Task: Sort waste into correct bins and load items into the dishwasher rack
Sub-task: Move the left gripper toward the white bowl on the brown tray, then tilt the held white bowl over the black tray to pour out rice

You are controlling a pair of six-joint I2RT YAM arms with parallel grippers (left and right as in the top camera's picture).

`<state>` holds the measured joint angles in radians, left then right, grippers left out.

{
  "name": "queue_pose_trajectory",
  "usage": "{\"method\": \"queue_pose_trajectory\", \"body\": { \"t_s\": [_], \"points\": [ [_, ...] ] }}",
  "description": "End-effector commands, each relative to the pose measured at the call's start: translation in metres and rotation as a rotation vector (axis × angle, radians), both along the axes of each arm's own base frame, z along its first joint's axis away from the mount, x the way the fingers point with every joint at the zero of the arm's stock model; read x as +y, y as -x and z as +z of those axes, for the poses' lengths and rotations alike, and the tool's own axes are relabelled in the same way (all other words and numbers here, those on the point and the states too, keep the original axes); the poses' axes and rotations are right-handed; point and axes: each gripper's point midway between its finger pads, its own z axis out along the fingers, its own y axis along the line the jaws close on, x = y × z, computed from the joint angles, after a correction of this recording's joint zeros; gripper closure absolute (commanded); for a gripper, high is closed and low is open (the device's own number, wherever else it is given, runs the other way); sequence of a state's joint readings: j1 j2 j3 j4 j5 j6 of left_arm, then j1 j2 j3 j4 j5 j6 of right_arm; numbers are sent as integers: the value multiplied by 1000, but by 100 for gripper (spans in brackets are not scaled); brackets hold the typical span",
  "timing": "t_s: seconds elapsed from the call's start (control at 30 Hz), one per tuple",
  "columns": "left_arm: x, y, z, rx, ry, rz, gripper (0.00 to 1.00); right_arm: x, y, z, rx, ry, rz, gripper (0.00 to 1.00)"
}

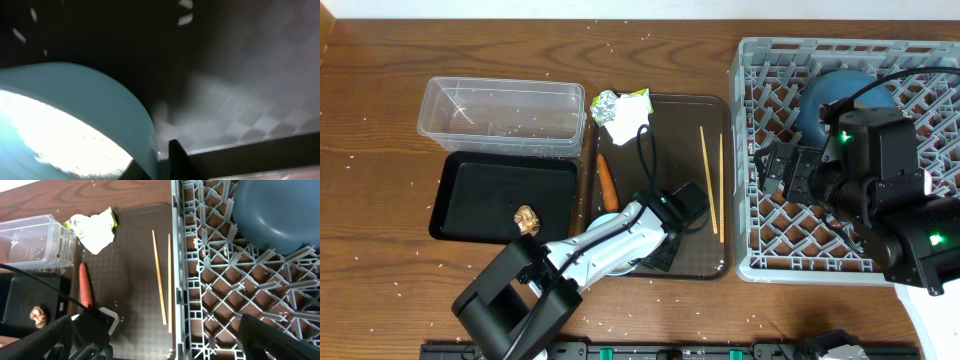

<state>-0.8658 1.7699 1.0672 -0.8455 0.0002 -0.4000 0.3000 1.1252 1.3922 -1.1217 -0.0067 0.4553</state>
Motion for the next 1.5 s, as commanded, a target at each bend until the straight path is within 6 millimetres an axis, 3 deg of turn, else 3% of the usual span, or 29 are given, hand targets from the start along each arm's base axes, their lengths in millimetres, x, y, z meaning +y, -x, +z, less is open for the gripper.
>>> {"method": "queue_pose_trajectory", "body": {
  "t_s": [0.0,0.17,0.27,0.5,0.63,0.8,0.93,1.23,1.37,1.47],
  "points": [
    [1,-2,-3,-10,-6,1,94,-4,-1,-1,-3,25,6,3],
    [1,0,-2,1,-3,1,94,-4,0,-1,-2,26,6,3],
    [1,-1,14,0,17,8,94,-6,0,-2,0,37,-2,3],
    [11,-27,99,-193,221,99,94,-10,1,-2,2,54,-16,3],
    [42,-42,148,-300,362,233,94,-10,1,-2,2,54,-16,2],
    [90,-55,186,-388,499,382,94,-10,1,-2,0,53,-16,2],
    [113,-64,197,-380,655,441,94,-10,1,-2,2,54,-16,2],
    [142,-88,171,-335,1049,517,94,-10,1,-2,2,53,-16,2],
    [152,-94,180,-390,1319,477,94,-10,1,-3,4,54,-16,2],
    [169,-93,181,-427,1415,502,94,-10,2,-3,6,54,-16,2]
  ]
}}
